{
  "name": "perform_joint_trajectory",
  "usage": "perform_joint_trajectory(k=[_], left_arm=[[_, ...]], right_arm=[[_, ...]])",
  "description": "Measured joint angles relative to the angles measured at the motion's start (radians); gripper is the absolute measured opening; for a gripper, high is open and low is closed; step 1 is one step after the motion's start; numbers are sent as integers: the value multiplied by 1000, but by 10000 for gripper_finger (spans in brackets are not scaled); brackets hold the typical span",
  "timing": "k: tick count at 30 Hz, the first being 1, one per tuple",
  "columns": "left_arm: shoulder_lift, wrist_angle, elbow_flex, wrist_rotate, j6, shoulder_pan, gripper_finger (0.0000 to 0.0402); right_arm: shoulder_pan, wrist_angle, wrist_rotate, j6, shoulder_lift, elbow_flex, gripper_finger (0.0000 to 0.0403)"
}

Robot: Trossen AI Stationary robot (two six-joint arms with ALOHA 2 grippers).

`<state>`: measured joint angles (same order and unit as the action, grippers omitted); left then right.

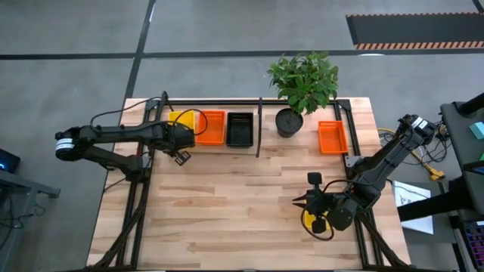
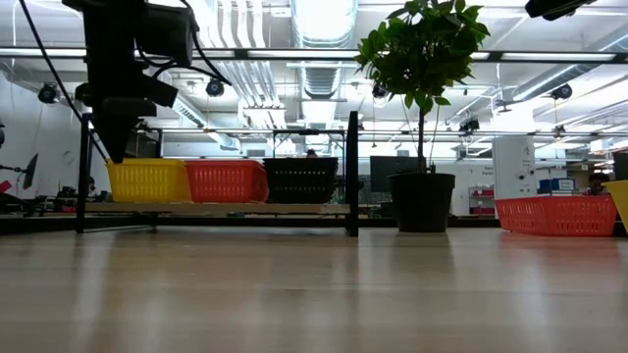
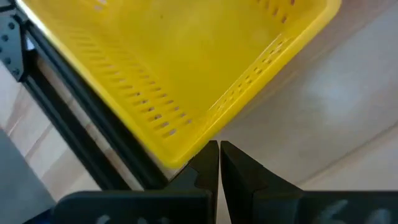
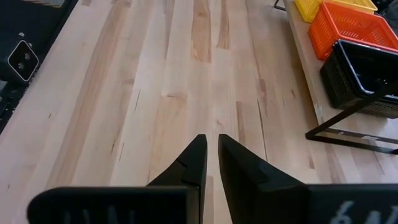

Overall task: Stack baskets on shelf by color
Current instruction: Adjust the stacked yellow baskets on the shelf, then stack the orange basket on the orange basket on the shelf

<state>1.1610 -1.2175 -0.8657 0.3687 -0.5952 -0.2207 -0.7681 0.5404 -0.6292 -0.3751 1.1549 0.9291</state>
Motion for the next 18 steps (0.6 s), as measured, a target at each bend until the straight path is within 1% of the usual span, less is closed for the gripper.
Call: perform_joint_trajectory(k=[3,7,13,14,16,18], left_arm=[[0,-8,-3,-3,-28,0,0],[0,5,-20,-54,-36,1,0],[0,32,-96,-88,-28,45,0],[0,33,-115,-88,-28,58,0],[-1,67,-144,-86,-28,93,0],[-3,139,-167,-69,-21,145,0]], right_arm=[[0,0,0,-7,0,0,34],[0,0,0,-7,0,0,34],[1,0,-2,-10,1,0,34],[2,0,-11,-21,3,0,34],[4,1,-67,-58,6,0,34],[12,9,-123,-117,6,0,34]])
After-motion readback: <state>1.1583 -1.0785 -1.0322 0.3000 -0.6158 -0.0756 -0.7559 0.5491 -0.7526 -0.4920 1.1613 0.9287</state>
